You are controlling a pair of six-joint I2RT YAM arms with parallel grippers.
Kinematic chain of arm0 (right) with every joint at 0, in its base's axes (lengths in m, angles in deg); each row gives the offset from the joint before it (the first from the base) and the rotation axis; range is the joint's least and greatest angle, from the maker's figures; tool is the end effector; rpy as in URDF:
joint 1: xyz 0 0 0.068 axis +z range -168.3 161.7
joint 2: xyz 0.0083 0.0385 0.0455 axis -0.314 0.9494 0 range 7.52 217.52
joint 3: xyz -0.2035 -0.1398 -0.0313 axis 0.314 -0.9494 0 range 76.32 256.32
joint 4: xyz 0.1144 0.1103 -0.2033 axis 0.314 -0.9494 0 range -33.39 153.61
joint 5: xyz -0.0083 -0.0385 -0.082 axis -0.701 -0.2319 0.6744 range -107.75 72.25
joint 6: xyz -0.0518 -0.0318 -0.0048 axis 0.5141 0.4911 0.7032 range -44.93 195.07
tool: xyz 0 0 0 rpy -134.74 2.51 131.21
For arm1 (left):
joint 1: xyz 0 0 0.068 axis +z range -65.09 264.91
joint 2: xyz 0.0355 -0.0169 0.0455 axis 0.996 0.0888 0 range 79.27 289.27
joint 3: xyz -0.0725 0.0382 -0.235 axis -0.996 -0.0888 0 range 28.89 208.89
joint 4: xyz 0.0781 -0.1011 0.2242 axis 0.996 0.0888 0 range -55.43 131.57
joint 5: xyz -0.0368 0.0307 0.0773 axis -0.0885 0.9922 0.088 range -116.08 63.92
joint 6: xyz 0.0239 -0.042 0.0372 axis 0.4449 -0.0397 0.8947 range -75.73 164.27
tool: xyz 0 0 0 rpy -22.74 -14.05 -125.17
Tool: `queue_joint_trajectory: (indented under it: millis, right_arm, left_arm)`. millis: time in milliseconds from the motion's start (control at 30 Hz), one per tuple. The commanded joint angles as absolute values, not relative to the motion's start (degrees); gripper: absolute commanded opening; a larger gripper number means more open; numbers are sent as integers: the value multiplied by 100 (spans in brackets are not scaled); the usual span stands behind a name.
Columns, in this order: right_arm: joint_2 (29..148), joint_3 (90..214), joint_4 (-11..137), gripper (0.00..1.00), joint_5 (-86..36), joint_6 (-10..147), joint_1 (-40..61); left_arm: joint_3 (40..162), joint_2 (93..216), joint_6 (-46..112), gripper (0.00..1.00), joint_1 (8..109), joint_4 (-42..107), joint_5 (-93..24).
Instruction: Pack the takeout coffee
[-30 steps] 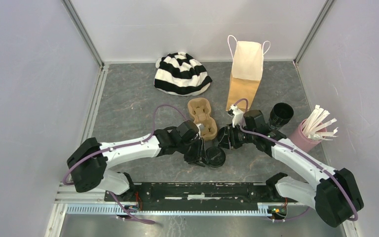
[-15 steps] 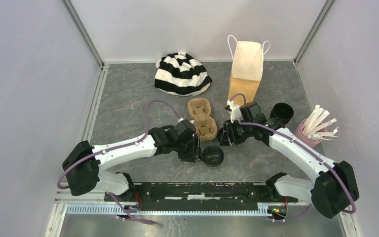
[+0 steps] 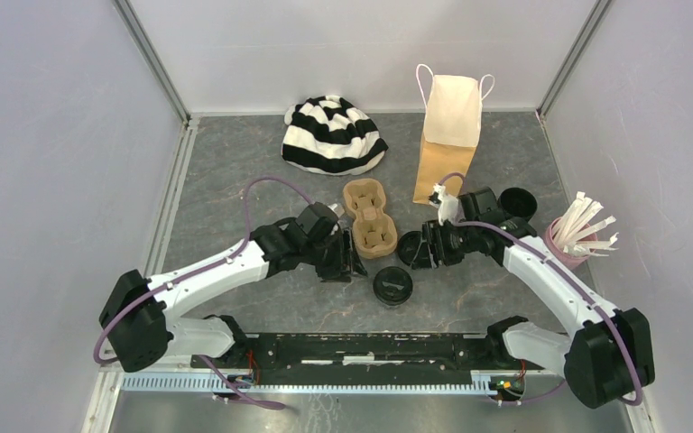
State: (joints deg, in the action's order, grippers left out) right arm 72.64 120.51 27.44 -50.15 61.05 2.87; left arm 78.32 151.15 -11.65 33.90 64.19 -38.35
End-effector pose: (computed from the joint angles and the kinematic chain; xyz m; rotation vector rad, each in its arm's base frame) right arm 0.2033 0.1049 0.2059 -0.3854 2.5858 0.9539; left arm 0.1588 -0.2116 0.2106 -0.0166 2.7635 -0.9392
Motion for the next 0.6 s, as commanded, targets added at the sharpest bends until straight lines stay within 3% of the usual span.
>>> queue_joint_trajectory:
  millis: [0, 333, 567]
  right_arm:
    - [6947, 11622, 2719, 58, -5790, 6240, -12]
    - [6675, 10931, 3045, 44, -6297, 5849, -340]
    - [6778, 10711, 3420, 42, -6617, 5531, -351]
  left_arm:
    - [7676, 15138, -1097, 57, 3793, 5646, -4479]
    - [7601, 15803, -1118, 49, 4052, 4931, -5225]
    - [7625, 16069, -1046, 43, 4002, 4922, -5410]
